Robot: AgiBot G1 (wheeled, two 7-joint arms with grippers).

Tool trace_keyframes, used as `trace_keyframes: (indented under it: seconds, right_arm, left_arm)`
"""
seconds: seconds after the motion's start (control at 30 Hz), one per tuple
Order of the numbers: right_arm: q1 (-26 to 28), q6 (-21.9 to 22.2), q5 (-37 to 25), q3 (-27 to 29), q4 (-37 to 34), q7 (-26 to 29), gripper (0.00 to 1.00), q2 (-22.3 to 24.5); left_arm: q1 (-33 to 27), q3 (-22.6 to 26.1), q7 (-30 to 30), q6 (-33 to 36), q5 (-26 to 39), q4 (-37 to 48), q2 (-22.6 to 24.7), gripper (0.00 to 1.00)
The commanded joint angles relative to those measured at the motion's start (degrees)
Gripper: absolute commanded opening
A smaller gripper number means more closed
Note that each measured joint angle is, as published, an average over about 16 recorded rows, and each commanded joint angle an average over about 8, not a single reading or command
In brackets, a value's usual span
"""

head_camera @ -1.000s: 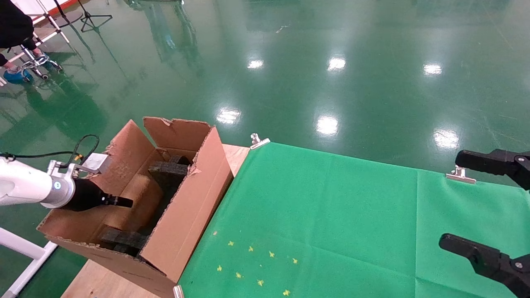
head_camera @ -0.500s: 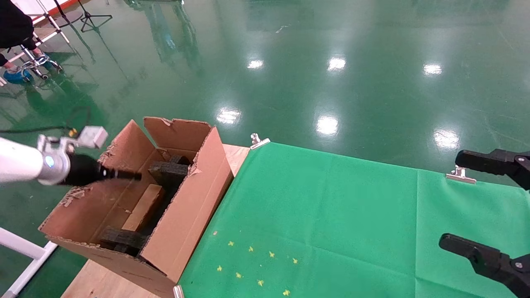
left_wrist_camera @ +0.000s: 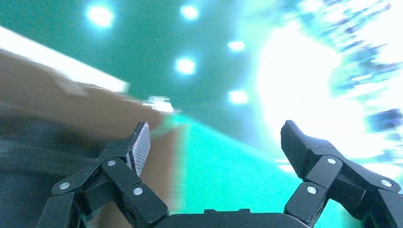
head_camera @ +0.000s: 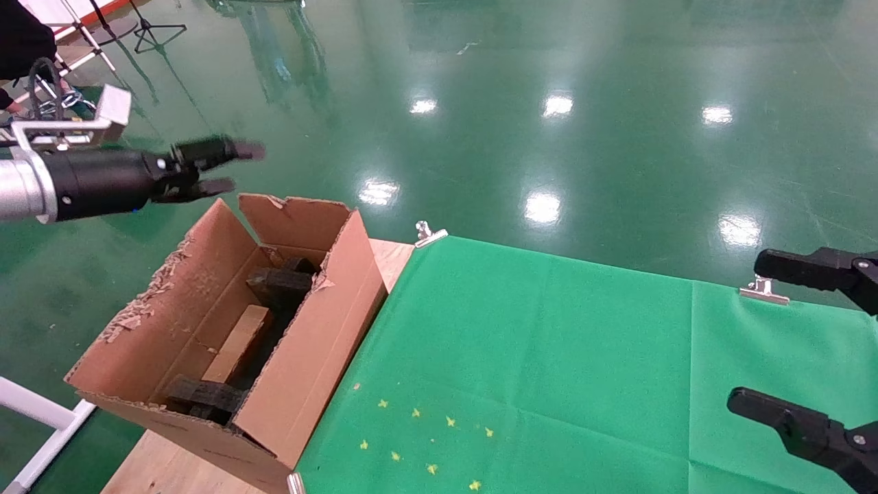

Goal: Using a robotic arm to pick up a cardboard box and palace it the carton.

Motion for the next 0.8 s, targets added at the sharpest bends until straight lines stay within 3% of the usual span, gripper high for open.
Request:
trace_keyframes:
  seconds: [0.03, 0.4, 0.8]
  right_arm:
    - [0.0, 0.0, 0.0, 0.0, 0.0, 0.0, 1.00, 0.0]
    - [0.0, 0.0, 0.0, 0.0, 0.0, 0.0, 1.00, 0.0]
    - [0.0, 0.0, 0.0, 0.0, 0.0, 0.0, 1.00, 0.0]
  left_arm:
    - [-0.5, -1.8, -1.2, 3.7, -2.6, 0.8, -0.5, 1.00]
    - [0.1, -2.4, -0.9, 4.7, -3.9, 0.4, -0.6, 1.00]
    - [8.5, -4.8, 5.7, 5.9, -11.1, -12.8, -0.7, 1.00]
